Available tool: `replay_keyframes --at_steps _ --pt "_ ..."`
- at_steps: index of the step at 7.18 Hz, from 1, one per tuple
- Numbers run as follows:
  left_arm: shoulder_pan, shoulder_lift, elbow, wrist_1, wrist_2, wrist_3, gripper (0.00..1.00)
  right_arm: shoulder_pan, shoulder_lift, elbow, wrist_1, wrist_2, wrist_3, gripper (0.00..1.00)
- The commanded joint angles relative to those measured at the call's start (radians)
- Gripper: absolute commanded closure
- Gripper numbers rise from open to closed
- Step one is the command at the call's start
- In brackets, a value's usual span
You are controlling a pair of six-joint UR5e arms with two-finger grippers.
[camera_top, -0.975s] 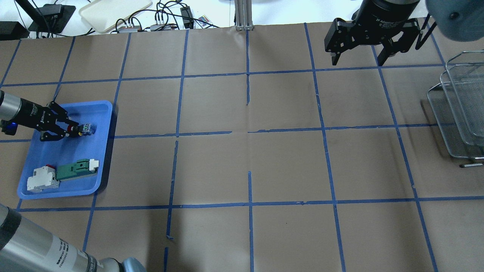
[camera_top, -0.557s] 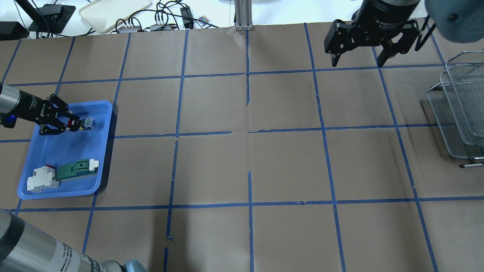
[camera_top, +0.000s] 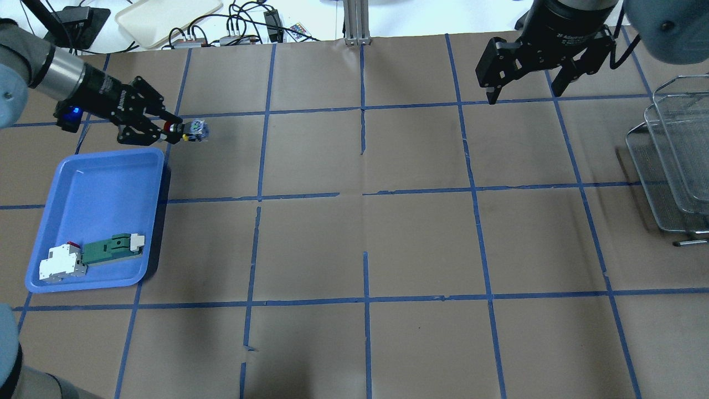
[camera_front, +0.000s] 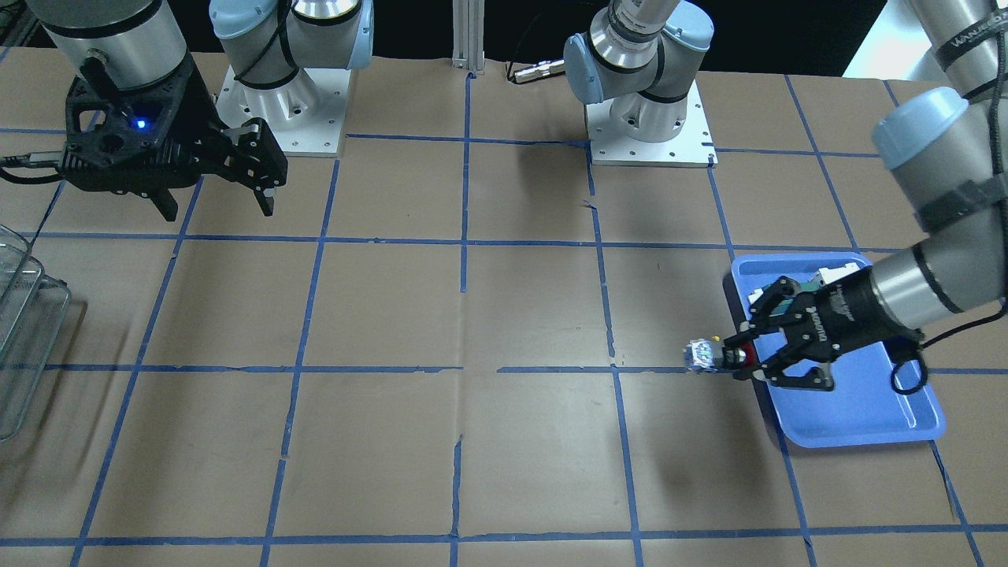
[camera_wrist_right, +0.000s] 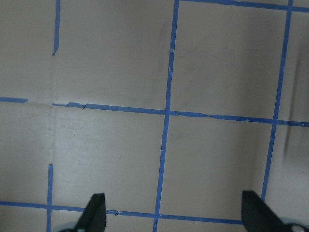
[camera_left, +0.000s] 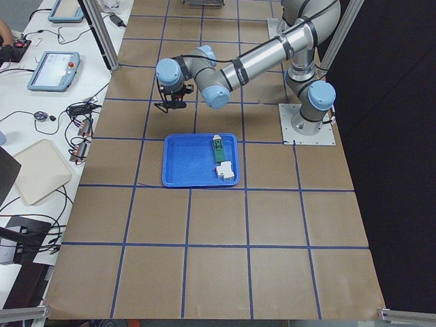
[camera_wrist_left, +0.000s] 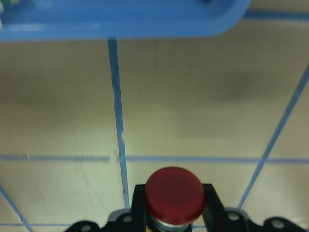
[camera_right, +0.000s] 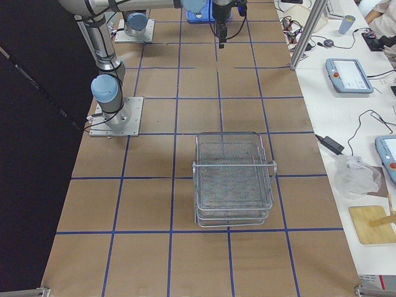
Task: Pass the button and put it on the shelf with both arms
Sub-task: 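Lift the red push button with the left gripper toward the table center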
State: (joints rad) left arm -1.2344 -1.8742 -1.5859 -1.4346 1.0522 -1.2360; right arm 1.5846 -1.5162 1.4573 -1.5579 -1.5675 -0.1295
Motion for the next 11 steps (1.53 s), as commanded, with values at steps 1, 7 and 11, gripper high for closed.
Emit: replay_keyframes --at_steps 1,7,11 --pt "-0.204 0.047 0.0 0.008 -0.043 -0.21 1.0 -0.003 -0.002 -0.002 -0.001 0.042 -0.228 0.0" --pt "-0.497 0.095 0.015 0.111 -0.083 -0.565 1.0 -0.018 -0.042 0.0 0.093 0.237 -0.971 0.0" --pt "-0.568 0.09 0.021 0.214 -0.113 -0.703 1.0 -0.023 0.046 0.0 0.082 0.351 -1.479 0.0"
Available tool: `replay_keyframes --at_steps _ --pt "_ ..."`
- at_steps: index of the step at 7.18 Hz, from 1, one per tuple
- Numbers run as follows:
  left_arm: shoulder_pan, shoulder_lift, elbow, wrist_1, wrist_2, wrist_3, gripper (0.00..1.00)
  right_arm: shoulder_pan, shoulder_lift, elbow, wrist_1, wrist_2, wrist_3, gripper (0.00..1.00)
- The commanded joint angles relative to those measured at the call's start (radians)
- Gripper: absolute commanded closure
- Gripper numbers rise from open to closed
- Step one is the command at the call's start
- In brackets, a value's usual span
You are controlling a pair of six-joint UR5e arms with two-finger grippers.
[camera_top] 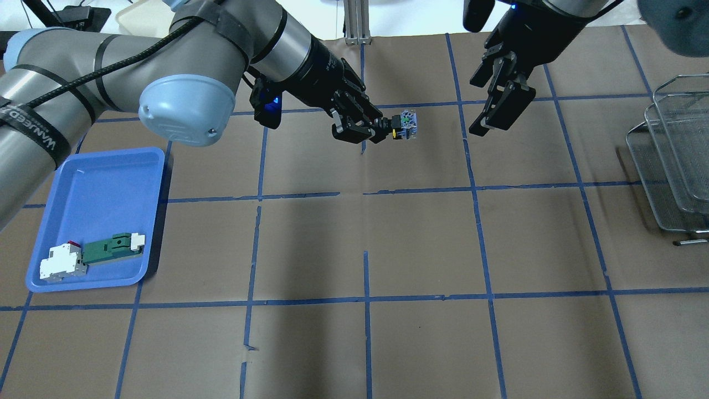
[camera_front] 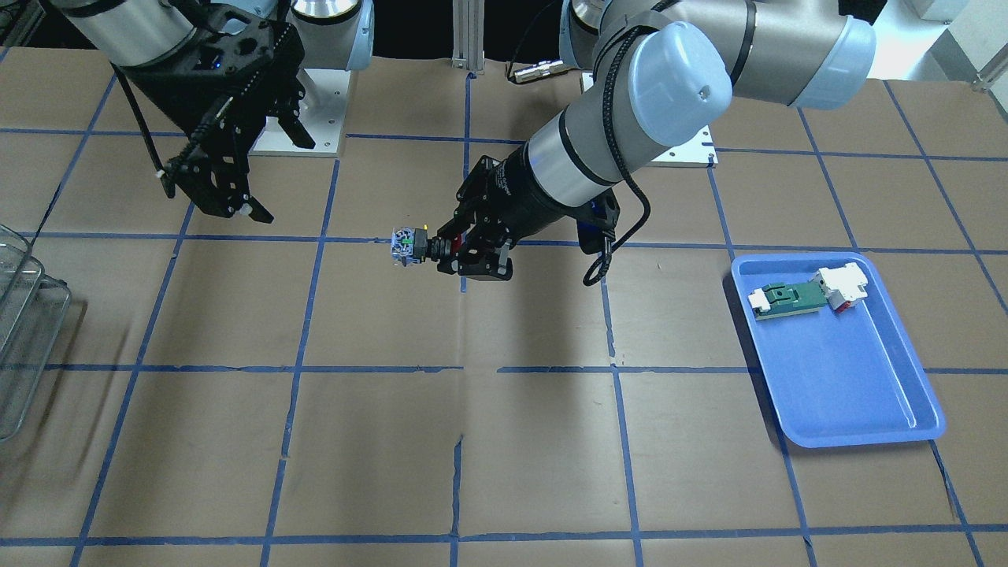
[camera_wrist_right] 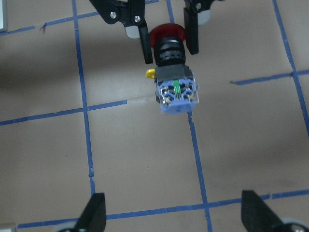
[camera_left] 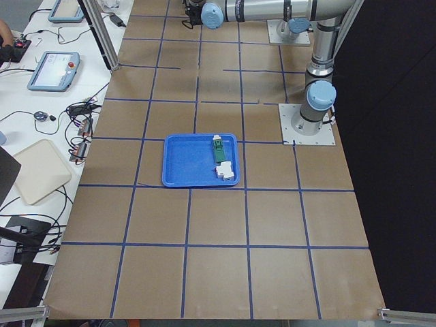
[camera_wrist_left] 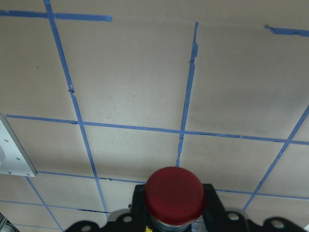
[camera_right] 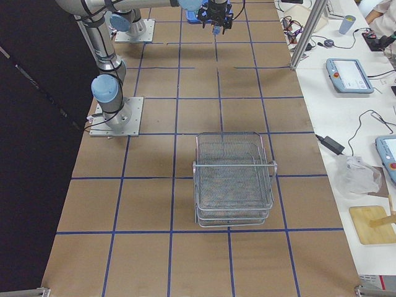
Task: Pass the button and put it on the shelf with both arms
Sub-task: 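Lower the right gripper onto the button's red cap while the left gripper holds it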
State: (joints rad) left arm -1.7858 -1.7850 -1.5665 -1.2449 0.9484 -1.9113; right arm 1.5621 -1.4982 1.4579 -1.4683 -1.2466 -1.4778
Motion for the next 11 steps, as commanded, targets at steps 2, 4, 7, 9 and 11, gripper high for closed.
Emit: replay_keyframes --at_steps 2,4,7,9,11 --pt "-0.024 -0.001 0.002 0.024 -0.011 -0.029 1.0 0.004 0.041 0.001 -0.03 0.161 -0.233 0.0" --pt "-0.049 0.004 0.003 0.025 -0.01 -0.048 1.0 0.007 0.039 -0.001 -0.007 0.157 -0.223 0.0" --pt "-0.049 0.01 0.003 0.025 -0.011 -0.048 1.0 0.013 0.049 0.01 0.022 0.133 -0.144 0.0" --pt "-0.049 0.016 0.003 0.025 -0.011 -0.046 1.0 0.013 0.042 0.038 0.037 0.131 -0.142 0.0" --pt "-0.049 0.018 0.003 0.025 -0.013 -0.051 1.0 0.015 0.044 0.038 0.036 0.145 -0.141 0.0"
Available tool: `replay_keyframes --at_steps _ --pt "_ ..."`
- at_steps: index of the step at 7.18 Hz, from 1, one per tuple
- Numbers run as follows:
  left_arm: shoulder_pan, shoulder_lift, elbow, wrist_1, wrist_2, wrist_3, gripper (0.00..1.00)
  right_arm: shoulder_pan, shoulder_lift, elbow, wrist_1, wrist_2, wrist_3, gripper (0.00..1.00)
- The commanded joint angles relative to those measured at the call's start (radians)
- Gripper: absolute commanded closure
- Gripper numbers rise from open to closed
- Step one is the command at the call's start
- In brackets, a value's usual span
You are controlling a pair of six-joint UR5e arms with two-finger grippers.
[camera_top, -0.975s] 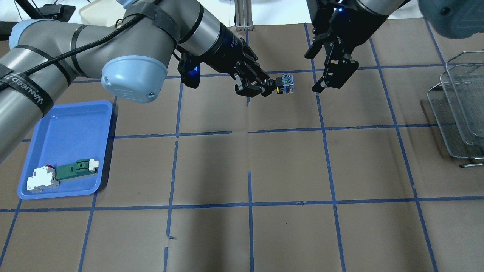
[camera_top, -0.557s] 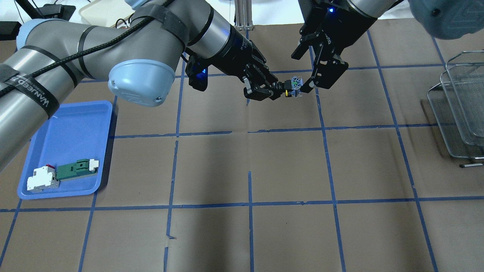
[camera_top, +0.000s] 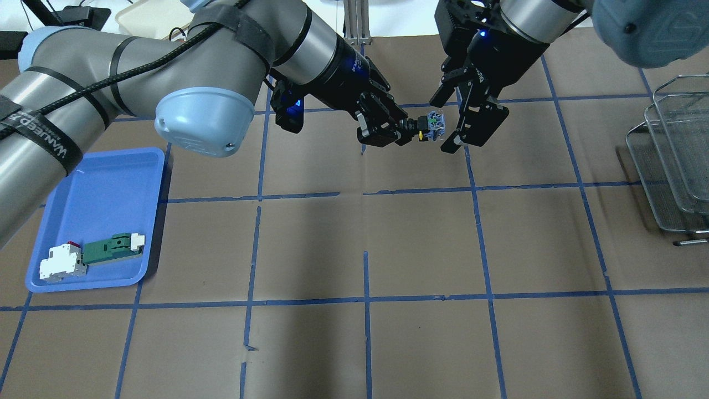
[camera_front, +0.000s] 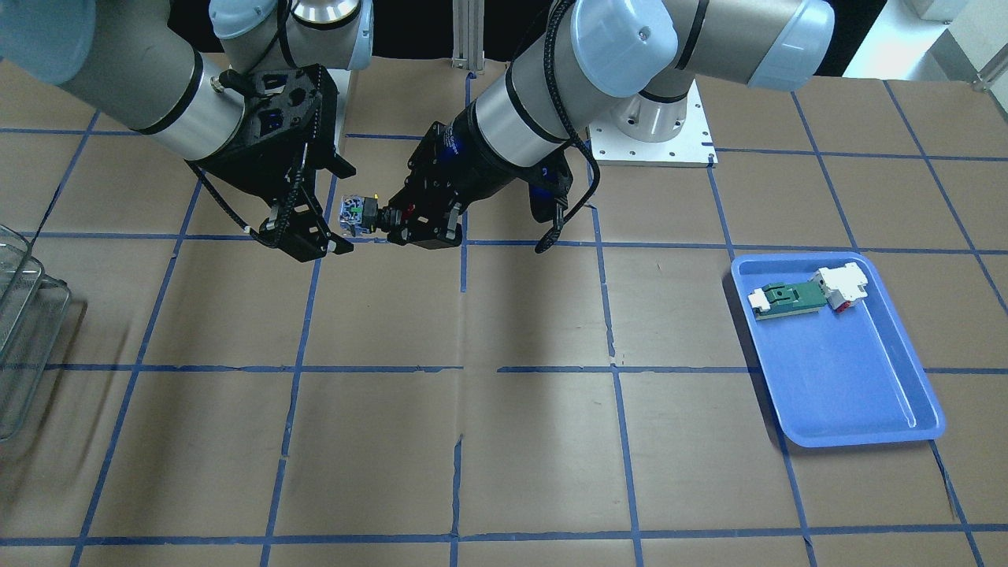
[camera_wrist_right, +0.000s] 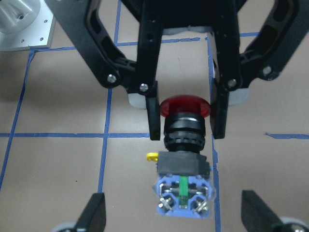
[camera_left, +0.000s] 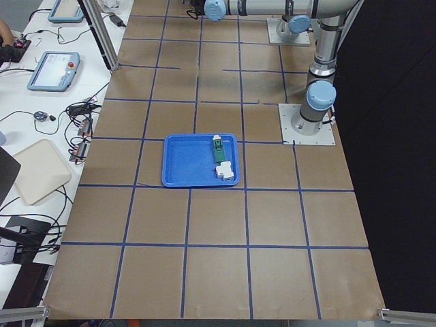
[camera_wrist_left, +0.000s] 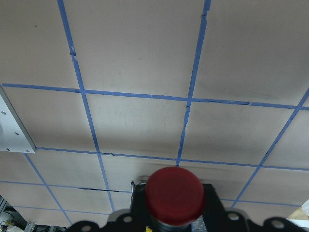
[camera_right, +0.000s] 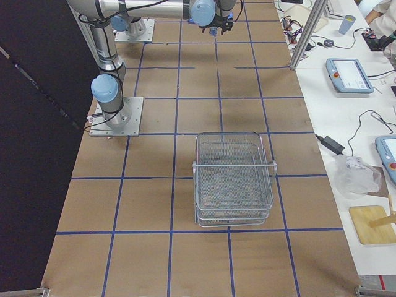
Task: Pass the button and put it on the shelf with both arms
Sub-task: 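Lower the right gripper onto the button's red cap while the left gripper holds it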
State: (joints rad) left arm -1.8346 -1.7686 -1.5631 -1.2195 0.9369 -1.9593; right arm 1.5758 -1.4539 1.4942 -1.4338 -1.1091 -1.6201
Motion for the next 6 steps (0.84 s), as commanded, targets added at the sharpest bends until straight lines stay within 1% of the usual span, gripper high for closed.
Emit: replay_keyframes --at_steps 1,3,5,6 --pt "0.0 0.001 0.0 0.0 -0.001 -0.003 1.0 0.003 0.0 0.003 0.015 0.0 0.0 0.0" --pt "0.0 0.003 0.002 0.0 -0.001 -0.003 1.0 0.013 -0.003 0.005 0.019 0.011 0.014 0.0" --pt "0.0 0.008 0.0 0.0 -0.001 -0.004 1.0 0.015 -0.005 0.006 0.019 0.011 0.031 0.17" --pt "0.0 0.008 0.0 0.0 -0.001 -0.004 1.0 0.015 -0.005 0.006 0.016 0.011 0.031 0.4"
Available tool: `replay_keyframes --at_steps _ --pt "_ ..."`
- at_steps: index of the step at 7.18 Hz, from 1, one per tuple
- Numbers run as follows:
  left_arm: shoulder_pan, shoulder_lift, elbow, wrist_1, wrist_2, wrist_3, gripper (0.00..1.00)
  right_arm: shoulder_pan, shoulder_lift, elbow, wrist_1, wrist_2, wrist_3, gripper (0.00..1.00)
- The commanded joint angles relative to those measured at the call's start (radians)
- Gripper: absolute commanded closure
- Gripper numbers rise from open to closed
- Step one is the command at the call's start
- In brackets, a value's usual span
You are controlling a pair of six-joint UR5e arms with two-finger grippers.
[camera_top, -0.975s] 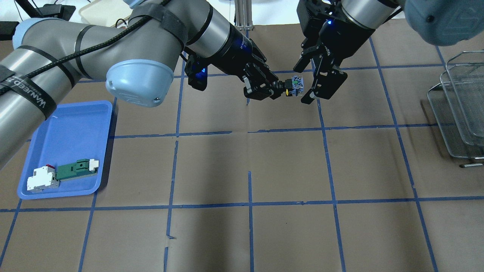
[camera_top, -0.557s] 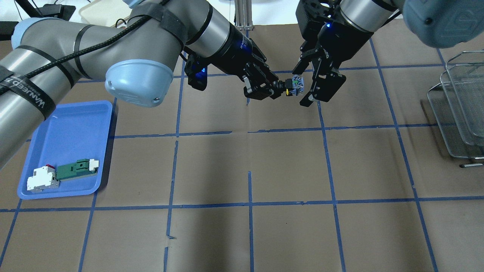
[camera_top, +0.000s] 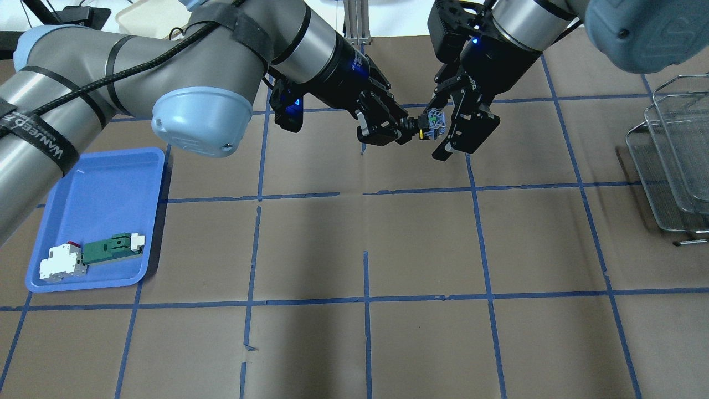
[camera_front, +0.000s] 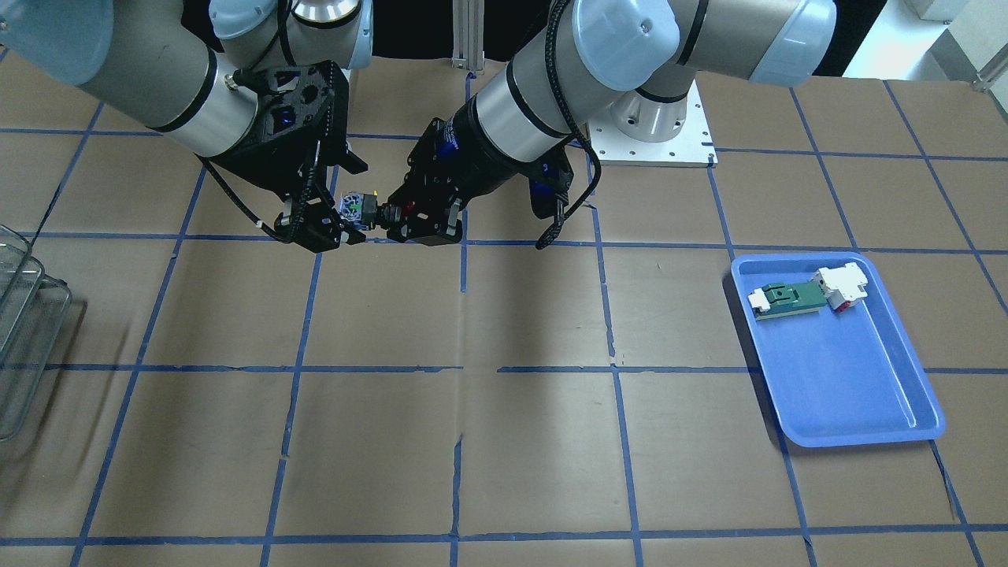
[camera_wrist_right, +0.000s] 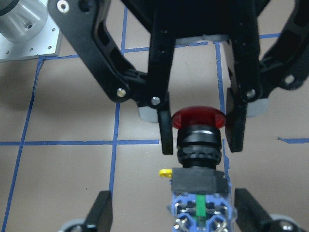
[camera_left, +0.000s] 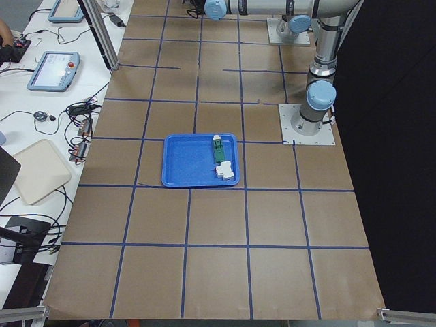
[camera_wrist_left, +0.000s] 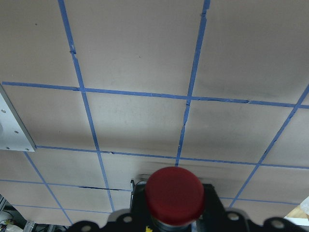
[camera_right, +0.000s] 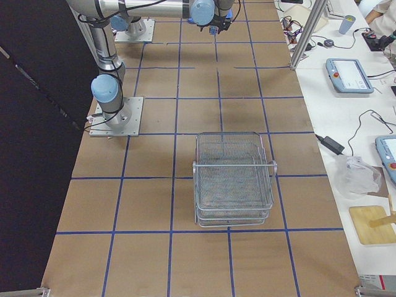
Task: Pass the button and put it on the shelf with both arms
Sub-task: 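Lower the right gripper onto the button's red cap while the left gripper holds it, then close the right gripper on the button and open the left gripper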
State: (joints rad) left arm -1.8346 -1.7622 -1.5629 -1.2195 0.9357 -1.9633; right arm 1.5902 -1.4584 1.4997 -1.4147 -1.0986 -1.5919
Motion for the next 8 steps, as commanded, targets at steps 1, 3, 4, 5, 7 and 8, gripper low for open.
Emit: replay_keyframes --at_steps 1,3,4,5,7,8 --pt "0.0 0.001 0.0 0.0 -0.02 -0.002 1.0 0.001 -0.002 0.001 -0.01 -0.001 -0.005 0.63" --pt "0.002 0.001 0.0 0.0 -0.021 0.0 1.0 0.001 -0.002 0.001 -0.026 -0.001 -0.013 0.97" --pt "0.002 0.003 0.0 0.0 -0.021 0.0 1.0 0.001 -0.002 0.001 -0.026 -0.001 -0.014 0.98" --pt "0.002 0.003 0.0 0.0 -0.021 0.0 1.0 0.001 -0.002 0.001 -0.026 -0.001 -0.013 1.0" --pt "0.005 0.001 0.0 0.036 -0.021 0.001 0.0 0.001 -0.003 0.001 -0.026 -0.001 -0.013 1.0" --pt "0.003 0.003 -0.015 0.111 -0.02 -0.002 0.0 0.001 -0.003 0.001 -0.026 -0.001 -0.013 1.0"
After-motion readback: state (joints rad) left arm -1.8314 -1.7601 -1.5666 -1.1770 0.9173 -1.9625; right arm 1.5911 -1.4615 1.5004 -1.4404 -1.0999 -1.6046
